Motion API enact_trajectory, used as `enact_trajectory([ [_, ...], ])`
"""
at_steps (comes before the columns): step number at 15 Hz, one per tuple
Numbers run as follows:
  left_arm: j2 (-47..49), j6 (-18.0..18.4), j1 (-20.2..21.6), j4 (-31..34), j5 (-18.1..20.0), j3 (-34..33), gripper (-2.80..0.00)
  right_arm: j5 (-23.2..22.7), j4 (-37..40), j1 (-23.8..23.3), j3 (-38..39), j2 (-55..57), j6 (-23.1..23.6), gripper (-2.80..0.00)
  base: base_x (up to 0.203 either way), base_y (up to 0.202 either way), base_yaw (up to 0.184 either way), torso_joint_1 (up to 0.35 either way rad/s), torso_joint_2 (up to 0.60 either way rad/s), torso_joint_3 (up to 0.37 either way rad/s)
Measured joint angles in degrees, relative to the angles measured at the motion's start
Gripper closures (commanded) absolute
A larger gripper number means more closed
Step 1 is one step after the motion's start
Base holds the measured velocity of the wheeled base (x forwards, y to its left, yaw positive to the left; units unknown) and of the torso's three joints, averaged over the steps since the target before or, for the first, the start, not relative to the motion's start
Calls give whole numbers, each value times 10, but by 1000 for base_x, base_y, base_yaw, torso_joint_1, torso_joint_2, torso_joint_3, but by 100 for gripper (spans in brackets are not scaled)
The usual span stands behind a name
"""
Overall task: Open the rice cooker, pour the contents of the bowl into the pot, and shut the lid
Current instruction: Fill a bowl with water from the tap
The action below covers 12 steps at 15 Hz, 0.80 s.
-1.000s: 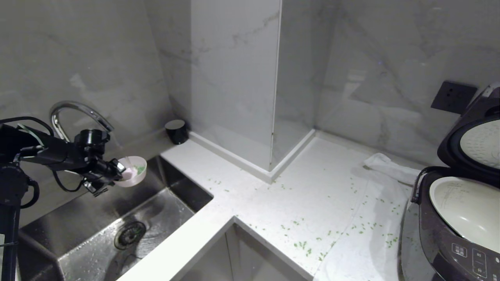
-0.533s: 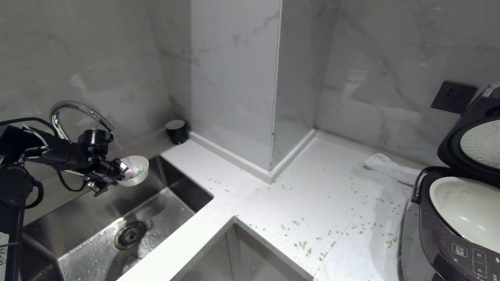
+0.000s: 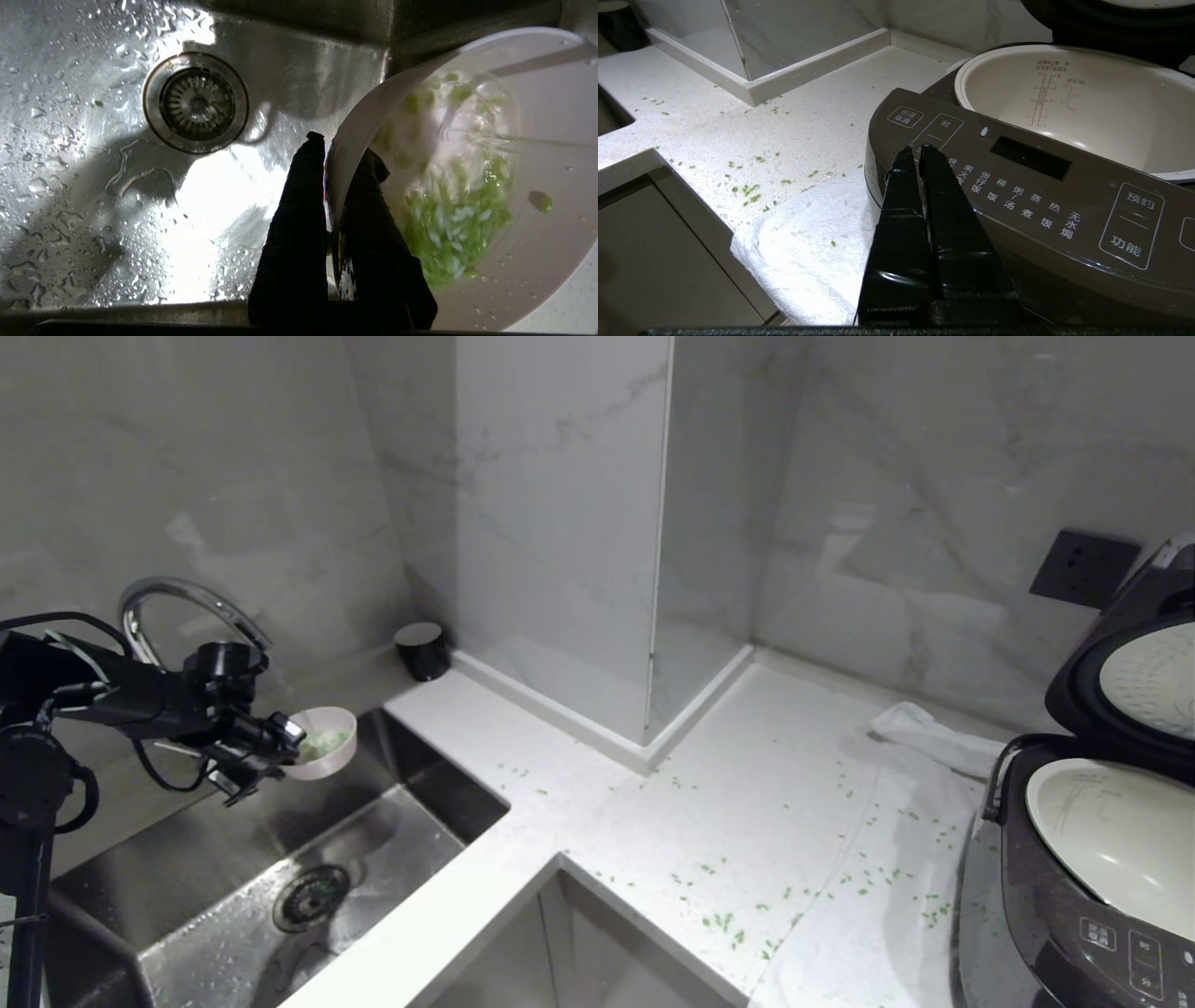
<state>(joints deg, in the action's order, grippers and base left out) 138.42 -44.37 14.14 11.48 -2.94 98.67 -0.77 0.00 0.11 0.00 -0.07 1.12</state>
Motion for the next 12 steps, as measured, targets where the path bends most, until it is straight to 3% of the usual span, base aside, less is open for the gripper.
enact_trajectory([
  [7,-5,28,0,12,8,-12,0,0,0,0,0,0,0,0,0,0,0,0,0,0],
  [12,10,24,-4,20,-24,15,0,0,0,0,0,0,0,0,0,0,0,0,0,0],
])
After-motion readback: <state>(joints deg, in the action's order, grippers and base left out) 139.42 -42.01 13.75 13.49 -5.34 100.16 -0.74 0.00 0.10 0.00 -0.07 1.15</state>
